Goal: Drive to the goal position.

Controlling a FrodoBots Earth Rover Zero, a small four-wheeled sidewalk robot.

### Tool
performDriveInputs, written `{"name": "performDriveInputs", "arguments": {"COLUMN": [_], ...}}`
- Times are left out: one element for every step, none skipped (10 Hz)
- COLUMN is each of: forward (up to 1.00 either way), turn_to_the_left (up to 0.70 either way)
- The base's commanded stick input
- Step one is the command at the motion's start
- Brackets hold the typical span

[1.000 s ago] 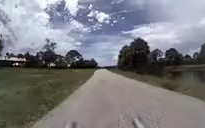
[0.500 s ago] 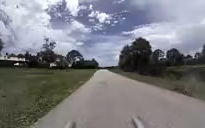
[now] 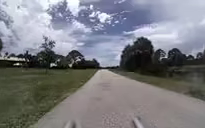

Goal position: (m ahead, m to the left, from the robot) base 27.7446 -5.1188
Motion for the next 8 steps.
{"name": "performDriveInputs", "arguments": {"forward": [0.85, 0.85, 0.85, 0.85, 0.85, 0.85, 0.85, 0.85], "turn_to_the_left": [0.00, 0.00, 0.00, 0.00, 0.00, 0.00, 0.00, 0.00]}}
